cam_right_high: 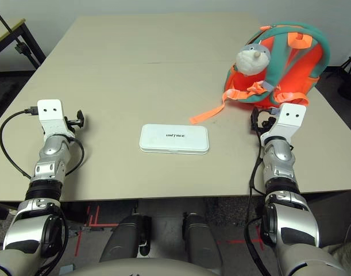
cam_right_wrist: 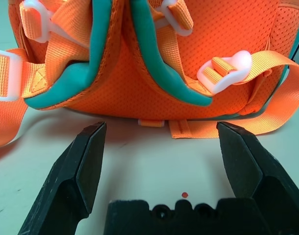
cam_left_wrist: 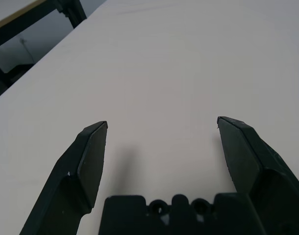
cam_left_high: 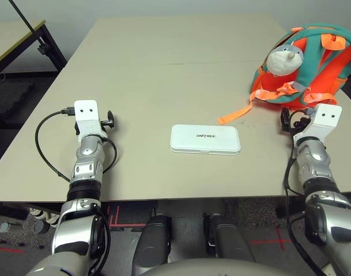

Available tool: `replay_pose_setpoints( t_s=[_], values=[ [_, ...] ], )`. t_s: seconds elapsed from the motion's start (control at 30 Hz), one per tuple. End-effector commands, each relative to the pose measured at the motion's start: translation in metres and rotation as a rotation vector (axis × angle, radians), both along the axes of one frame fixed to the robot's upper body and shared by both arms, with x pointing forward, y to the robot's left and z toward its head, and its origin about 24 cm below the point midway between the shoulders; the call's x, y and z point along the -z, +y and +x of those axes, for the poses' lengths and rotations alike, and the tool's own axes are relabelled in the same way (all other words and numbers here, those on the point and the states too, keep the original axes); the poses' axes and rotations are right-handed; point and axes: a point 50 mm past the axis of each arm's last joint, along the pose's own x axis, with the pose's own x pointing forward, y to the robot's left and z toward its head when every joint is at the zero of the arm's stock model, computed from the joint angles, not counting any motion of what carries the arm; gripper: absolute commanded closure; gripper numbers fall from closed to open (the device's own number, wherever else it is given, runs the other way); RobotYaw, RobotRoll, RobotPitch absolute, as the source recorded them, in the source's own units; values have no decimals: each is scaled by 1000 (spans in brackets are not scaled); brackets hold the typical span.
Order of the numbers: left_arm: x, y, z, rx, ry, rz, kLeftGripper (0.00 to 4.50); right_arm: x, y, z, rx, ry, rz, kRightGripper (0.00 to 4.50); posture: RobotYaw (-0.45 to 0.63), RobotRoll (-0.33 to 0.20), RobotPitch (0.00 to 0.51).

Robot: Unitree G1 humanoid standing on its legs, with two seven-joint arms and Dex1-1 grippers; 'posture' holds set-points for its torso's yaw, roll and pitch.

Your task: Put the pencil case into the backpack and zip it.

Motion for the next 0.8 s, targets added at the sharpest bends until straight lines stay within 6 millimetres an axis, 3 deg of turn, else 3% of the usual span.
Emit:
replay_pose_setpoints(
  t_s=[0.03,0.13,0.23,0.4,0.57,0.8],
  values=[
    [0,2,-3,-12,3,-12,0,3,-1,0,-8,29,-11,51,161,0,123],
    [-7,-1,-1,26,-22,-57,0,1,1,1,-36,26,-24,51,157,0,129],
    [-17,-4,4,88,-53,-98,0,-2,3,-1,-85,22,-51,644,153,0,127],
    [-36,-10,11,215,-48,-255,0,-13,5,-10,-250,45,-128,2494,125,0,126],
    [-52,-22,19,460,11,-393,0,-30,13,-23,-429,106,-218,4481,92,0,122],
    [-62,-43,13,776,194,-587,0,-41,34,-40,-635,216,-306,4481,53,0,118]
  ],
)
